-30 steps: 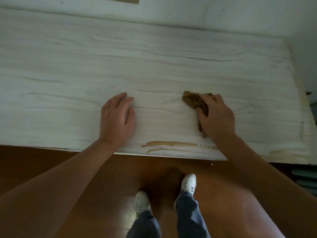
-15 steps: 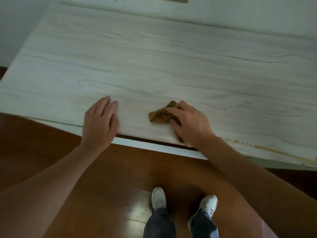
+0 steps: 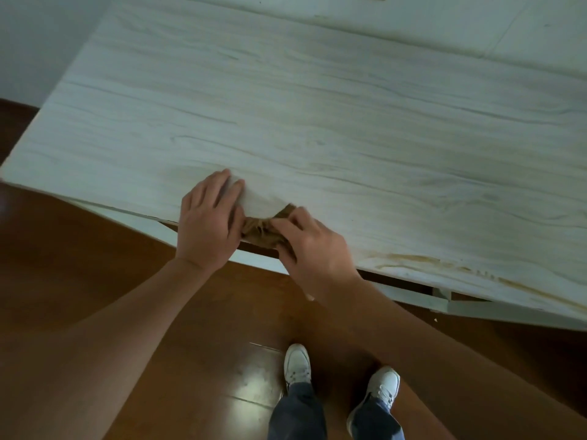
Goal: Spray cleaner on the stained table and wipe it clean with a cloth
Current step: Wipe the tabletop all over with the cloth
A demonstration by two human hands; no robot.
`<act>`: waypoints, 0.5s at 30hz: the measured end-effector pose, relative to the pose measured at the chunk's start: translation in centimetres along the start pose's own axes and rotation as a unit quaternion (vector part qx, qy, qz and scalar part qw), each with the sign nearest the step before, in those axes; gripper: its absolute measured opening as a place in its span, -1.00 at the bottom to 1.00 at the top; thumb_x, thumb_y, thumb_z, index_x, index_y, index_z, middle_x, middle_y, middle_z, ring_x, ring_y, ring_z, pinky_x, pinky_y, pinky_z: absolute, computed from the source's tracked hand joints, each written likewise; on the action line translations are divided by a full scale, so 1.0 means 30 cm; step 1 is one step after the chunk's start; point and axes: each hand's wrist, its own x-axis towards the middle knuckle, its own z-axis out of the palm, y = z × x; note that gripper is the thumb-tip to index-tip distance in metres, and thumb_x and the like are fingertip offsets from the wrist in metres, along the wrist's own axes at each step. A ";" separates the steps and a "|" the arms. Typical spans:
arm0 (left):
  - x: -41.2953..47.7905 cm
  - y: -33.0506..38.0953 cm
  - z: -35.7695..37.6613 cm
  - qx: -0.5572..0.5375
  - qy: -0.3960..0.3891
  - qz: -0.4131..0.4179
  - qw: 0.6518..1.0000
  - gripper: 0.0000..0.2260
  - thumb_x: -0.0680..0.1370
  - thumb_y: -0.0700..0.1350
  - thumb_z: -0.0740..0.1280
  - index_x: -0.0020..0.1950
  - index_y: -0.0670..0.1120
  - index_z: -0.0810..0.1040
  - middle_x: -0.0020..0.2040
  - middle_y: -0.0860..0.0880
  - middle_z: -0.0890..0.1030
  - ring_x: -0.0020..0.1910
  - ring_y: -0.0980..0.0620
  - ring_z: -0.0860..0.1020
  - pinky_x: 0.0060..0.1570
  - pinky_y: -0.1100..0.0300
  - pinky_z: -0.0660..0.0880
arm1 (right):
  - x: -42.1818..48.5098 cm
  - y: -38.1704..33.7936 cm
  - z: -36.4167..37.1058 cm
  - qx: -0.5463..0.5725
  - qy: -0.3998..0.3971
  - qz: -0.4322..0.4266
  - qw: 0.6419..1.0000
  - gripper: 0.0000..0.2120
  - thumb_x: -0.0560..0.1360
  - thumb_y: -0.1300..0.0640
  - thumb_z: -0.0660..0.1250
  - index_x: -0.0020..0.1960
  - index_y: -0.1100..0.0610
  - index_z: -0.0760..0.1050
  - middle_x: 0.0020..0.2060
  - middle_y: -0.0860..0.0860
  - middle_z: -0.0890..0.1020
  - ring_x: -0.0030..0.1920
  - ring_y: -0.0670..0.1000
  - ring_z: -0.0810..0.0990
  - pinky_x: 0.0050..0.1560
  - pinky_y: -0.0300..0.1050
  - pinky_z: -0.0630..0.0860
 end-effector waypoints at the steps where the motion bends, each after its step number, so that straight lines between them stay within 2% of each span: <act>1: 0.000 -0.001 -0.002 0.003 -0.003 0.001 1.000 -0.58 0.70 0.01 0.09 0.50 -0.11 0.44 0.51 -0.15 0.41 0.52 -0.15 0.35 0.44 -0.07 0.31 | -0.014 0.005 -0.006 0.000 -0.013 -0.021 1.000 -0.66 0.54 0.08 0.36 0.31 0.02 0.52 0.09 0.01 0.53 -0.10 0.07 0.61 -0.28 0.00 0.60; 4: 0.002 0.004 -0.007 -0.002 -0.006 -0.001 1.000 -0.58 0.69 -0.01 0.10 0.49 -0.11 0.44 0.52 -0.15 0.41 0.52 -0.14 0.35 0.45 -0.08 0.31 | -0.036 0.112 -0.076 -0.010 -0.013 -0.003 1.000 -0.66 0.54 0.06 0.36 0.31 -0.03 0.52 0.08 -0.04 0.54 -0.11 0.03 0.61 -0.23 -0.04 0.59; 7: 0.003 0.009 -0.013 -0.010 -0.008 -0.003 1.000 -0.59 0.69 -0.04 0.09 0.50 -0.10 0.44 0.52 -0.14 0.41 0.53 -0.13 0.34 0.46 -0.07 0.30 | -0.019 0.228 -0.143 -0.040 0.027 0.095 0.994 -0.65 0.56 0.06 0.33 0.34 -0.02 0.51 0.09 -0.02 0.52 -0.12 0.07 0.61 -0.21 -0.09 0.52; 10: 0.002 0.010 -0.019 -0.015 -0.021 -0.004 1.000 -0.59 0.69 -0.03 0.10 0.50 -0.10 0.42 0.53 -0.14 0.39 0.54 -0.13 0.31 0.48 -0.09 0.28 | 0.063 0.229 -0.127 -0.054 0.063 0.183 0.979 -0.65 0.58 0.05 0.27 0.35 0.01 0.47 0.14 0.03 0.49 -0.12 0.13 0.60 -0.20 -0.07 0.47; 13: 0.002 0.012 -0.025 -0.014 -0.032 -0.004 0.999 -0.58 0.69 -0.02 0.08 0.51 -0.11 0.41 0.53 -0.15 0.38 0.54 -0.13 0.31 0.48 -0.09 0.28 | 0.114 0.109 -0.066 -0.024 0.051 0.176 0.983 -0.63 0.56 0.05 0.27 0.36 -0.01 0.45 0.20 0.05 0.48 -0.05 0.17 0.61 -0.10 0.00 0.53; 15: 0.005 0.020 -0.031 -0.014 -0.035 -0.004 0.999 -0.56 0.69 -0.01 0.08 0.51 -0.13 0.41 0.53 -0.16 0.38 0.54 -0.15 0.32 0.47 -0.11 0.28 | 0.097 0.044 -0.019 -0.011 0.038 0.120 0.992 -0.63 0.54 0.07 0.30 0.34 0.00 0.46 0.18 0.05 0.49 -0.08 0.14 0.61 -0.16 -0.01 0.55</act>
